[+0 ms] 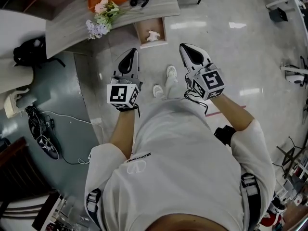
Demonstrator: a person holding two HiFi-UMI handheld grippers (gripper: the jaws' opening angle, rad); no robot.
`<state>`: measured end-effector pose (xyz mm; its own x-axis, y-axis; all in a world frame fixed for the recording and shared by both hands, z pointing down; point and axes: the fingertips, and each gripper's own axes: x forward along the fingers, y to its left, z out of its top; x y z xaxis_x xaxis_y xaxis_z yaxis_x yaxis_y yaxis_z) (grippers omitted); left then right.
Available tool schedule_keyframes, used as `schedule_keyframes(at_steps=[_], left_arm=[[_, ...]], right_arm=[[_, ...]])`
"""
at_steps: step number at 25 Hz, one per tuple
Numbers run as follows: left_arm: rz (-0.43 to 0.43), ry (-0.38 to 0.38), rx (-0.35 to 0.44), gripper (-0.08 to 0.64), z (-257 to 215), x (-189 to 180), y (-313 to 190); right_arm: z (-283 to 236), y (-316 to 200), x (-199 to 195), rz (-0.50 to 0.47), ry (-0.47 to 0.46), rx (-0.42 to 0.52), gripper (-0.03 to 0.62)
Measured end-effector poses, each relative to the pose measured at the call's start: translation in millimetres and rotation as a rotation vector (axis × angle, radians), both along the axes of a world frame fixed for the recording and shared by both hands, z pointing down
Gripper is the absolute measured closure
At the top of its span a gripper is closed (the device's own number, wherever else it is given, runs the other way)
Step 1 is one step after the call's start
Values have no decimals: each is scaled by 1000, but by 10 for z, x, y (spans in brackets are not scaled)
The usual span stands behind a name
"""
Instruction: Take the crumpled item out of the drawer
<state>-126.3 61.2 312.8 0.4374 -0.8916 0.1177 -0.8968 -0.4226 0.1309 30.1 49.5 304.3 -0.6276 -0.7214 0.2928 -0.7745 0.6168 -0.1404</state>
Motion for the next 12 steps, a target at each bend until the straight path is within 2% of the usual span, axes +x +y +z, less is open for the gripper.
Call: schedule_keyframes(at_steps=[8,12], left_arm=[[-40,-8,-112,560,547,219,-592],[-59,-43,-185,560,817,359,-870]], right_arm=[[442,-515,-40,-79,-23,-50,591],[614,-771,-9,-127,-43,-82,591]])
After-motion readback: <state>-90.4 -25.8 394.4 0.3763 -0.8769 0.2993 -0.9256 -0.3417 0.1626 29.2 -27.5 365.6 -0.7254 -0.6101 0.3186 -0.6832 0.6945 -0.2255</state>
